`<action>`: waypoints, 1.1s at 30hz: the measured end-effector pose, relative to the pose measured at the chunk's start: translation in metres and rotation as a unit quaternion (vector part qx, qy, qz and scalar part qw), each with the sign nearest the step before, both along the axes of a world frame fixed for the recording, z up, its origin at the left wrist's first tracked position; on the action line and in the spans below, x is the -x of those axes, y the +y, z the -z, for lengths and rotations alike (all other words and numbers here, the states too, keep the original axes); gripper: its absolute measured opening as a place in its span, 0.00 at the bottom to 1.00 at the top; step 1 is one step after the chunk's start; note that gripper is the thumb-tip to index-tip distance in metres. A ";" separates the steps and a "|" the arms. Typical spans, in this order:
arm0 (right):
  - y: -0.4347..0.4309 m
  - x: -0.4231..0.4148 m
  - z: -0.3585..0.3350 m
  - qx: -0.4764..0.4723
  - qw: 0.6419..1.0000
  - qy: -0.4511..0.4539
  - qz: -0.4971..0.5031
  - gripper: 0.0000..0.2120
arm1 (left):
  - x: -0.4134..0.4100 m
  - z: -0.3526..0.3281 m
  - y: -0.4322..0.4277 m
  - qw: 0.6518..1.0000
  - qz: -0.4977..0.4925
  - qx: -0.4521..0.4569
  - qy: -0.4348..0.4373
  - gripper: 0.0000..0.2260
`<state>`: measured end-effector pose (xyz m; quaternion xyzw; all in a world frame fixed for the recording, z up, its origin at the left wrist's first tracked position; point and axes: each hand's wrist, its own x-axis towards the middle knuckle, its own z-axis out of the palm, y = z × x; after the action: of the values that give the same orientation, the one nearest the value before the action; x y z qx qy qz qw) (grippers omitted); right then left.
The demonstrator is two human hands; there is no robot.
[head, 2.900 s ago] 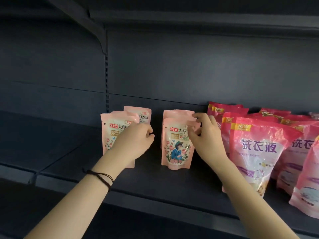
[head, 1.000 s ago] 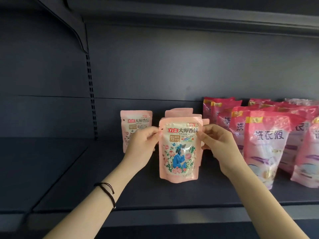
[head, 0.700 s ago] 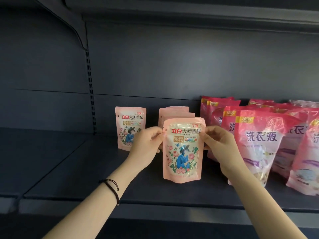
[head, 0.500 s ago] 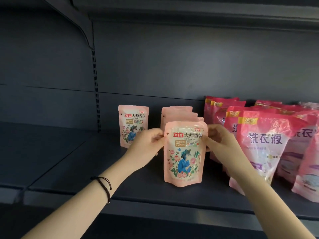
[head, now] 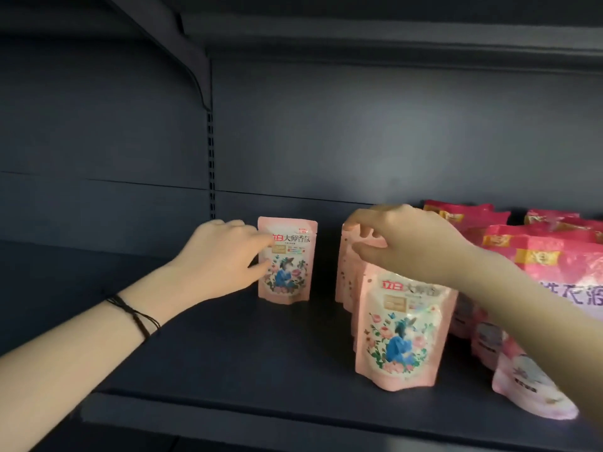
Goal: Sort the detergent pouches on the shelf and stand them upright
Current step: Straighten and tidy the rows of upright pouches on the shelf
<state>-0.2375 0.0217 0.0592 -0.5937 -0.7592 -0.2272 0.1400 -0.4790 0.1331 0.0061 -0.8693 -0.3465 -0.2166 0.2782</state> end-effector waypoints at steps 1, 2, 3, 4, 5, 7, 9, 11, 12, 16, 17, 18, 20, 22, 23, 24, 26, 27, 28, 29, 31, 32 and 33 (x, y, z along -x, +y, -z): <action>0.008 0.006 -0.005 0.016 1.000 -0.018 0.008 0.16 | 0.007 -0.004 0.010 1.000 -0.004 -0.016 0.000 0.17; 0.019 0.014 -0.010 0.030 0.998 -0.042 0.022 0.16 | 0.016 -0.008 0.022 0.999 -0.008 -0.030 0.004 0.17; 0.030 0.020 -0.014 0.040 0.996 -0.074 0.041 0.17 | 0.023 -0.014 0.035 0.999 -0.016 -0.040 0.012 0.17; 0.042 0.028 -0.018 0.045 0.991 -0.112 0.063 0.17 | 0.029 -0.019 0.050 0.998 -0.025 -0.049 0.023 0.17; 0.055 0.034 -0.021 0.048 0.984 -0.150 0.084 0.18 | 0.032 -0.025 0.064 0.997 -0.034 -0.056 0.035 0.17; 0.081 0.044 -0.024 0.057 0.970 -0.204 0.122 0.18 | 0.034 -0.033 0.092 0.995 -0.041 -0.069 0.057 0.18; 0.108 0.052 -0.027 0.074 0.956 -0.231 0.164 0.17 | 0.032 -0.038 0.118 0.997 -0.024 -0.047 0.053 0.18; 0.128 0.058 -0.030 0.113 0.945 -0.228 0.205 0.17 | 0.024 -0.038 0.136 0.996 0.022 0.083 0.002 0.18; 0.137 0.060 -0.030 0.139 0.940 -0.220 0.221 0.16 | 0.019 -0.035 0.141 0.982 0.054 0.180 -0.032 0.18; 0.153 0.063 -0.026 0.207 0.929 -0.187 0.245 0.13 | 0.001 -0.011 0.150 0.909 0.172 0.368 -0.095 0.08; 0.153 0.063 -0.025 0.212 0.929 -0.176 0.247 0.13 | -0.002 -0.006 0.151 0.899 0.189 0.378 -0.116 0.03; 0.152 0.063 -0.024 0.213 0.930 -0.167 0.248 0.13 | -0.004 -0.003 0.151 0.889 0.206 0.385 -0.140 0.01; 0.150 0.063 -0.024 0.209 0.934 -0.148 0.249 0.13 | -0.004 -0.002 0.150 0.871 0.228 0.396 -0.178 0.05; 0.148 0.062 -0.026 0.206 0.940 -0.110 0.250 0.13 | -0.004 -0.004 0.148 0.851 0.237 0.417 -0.215 0.04; 0.147 0.061 -0.028 0.199 0.944 -0.081 0.251 0.14 | -0.003 -0.005 0.147 0.833 0.240 0.435 -0.244 0.02; 0.145 0.060 -0.030 0.187 0.950 -0.048 0.247 0.14 | -0.002 -0.008 0.145 0.808 0.246 0.457 -0.280 0.01; 0.142 0.057 -0.033 0.152 0.963 0.040 0.218 0.13 | 0.001 -0.012 0.139 0.739 0.266 0.506 -0.356 0.02; 0.140 0.055 -0.034 0.127 0.967 0.105 0.193 0.13 | 0.002 -0.015 0.135 0.704 0.277 0.524 -0.390 0.02; 0.137 0.055 -0.035 0.102 0.962 0.196 0.162 0.12 | 0.003 -0.018 0.130 0.672 0.288 0.537 -0.421 0.03; 0.132 0.056 -0.034 0.082 0.942 0.302 0.123 0.11 | 0.004 -0.021 0.124 0.644 0.298 0.544 -0.448 0.04; 0.121 0.061 -0.033 0.050 0.881 0.467 0.049 0.09 | 0.003 -0.027 0.111 0.612 0.319 0.531 -0.492 0.05; 0.114 0.063 -0.032 0.038 0.858 0.512 0.025 0.08 | 0.002 -0.030 0.104 0.606 0.327 0.516 -0.510 0.05; 0.108 0.065 -0.031 0.028 0.839 0.543 0.006 0.08 | 0.000 -0.033 0.096 0.602 0.332 0.501 -0.525 0.05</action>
<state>-0.3028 0.1300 0.0898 -0.6302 -0.5637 0.1517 0.5118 -0.4792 0.2295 0.0392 -0.6644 -0.1750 -0.5054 -0.5220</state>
